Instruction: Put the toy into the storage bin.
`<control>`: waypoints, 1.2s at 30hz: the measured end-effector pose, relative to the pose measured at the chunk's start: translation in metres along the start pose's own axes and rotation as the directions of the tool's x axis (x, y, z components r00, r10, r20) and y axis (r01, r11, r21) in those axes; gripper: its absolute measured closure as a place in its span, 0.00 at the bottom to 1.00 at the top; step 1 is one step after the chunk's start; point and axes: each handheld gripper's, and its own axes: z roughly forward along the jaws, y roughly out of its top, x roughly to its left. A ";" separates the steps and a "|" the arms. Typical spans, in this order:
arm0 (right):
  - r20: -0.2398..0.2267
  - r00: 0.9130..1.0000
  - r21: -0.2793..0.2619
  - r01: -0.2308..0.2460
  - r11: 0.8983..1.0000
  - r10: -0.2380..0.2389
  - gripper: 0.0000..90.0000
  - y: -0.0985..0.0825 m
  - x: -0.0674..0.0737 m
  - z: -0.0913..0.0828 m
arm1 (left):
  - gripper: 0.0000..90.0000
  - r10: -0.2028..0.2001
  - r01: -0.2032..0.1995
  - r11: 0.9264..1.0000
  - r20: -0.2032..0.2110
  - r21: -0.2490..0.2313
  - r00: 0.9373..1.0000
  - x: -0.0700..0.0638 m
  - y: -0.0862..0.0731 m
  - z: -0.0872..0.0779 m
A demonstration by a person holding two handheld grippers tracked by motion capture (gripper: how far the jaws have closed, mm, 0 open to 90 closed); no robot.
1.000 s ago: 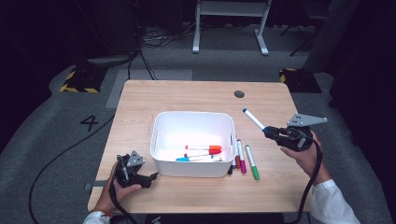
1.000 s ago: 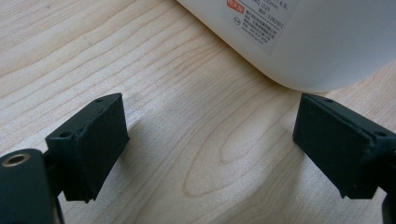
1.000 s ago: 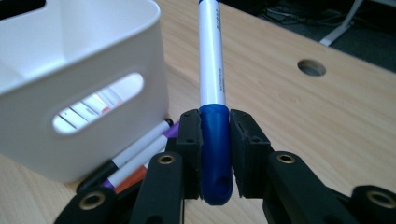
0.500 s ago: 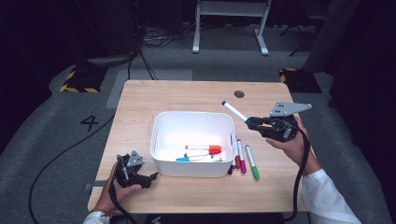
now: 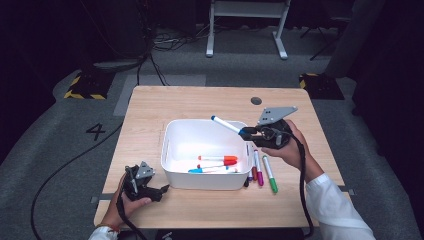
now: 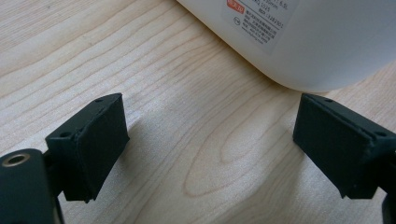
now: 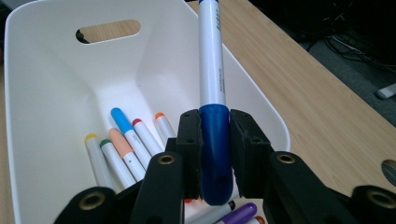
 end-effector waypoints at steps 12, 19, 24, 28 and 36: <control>-0.064 0.998 0.095 0.034 0.995 -0.028 0.83 0.009 0.006 0.045 | 0.11 0.000 0.000 1.000 0.000 0.000 1.000 0.000 0.000 0.000; -0.121 0.991 0.132 0.068 0.989 -0.052 0.83 0.009 0.013 0.059 | 0.11 0.000 0.000 1.000 0.004 0.002 1.000 0.000 0.000 0.000; -0.163 0.984 0.161 0.095 0.982 -0.068 0.83 0.007 0.023 0.063 | 0.11 0.000 0.000 1.000 0.004 0.002 1.000 0.000 0.000 0.000; -0.196 0.977 0.167 0.115 0.979 -0.082 0.83 0.007 0.033 0.062 | 0.11 0.000 0.000 1.000 0.004 0.002 1.000 0.000 0.000 0.000; -0.263 0.957 0.184 0.171 0.968 -0.119 0.83 0.009 0.053 0.055 | 0.11 0.000 0.000 1.000 0.004 0.002 1.000 0.000 0.000 0.000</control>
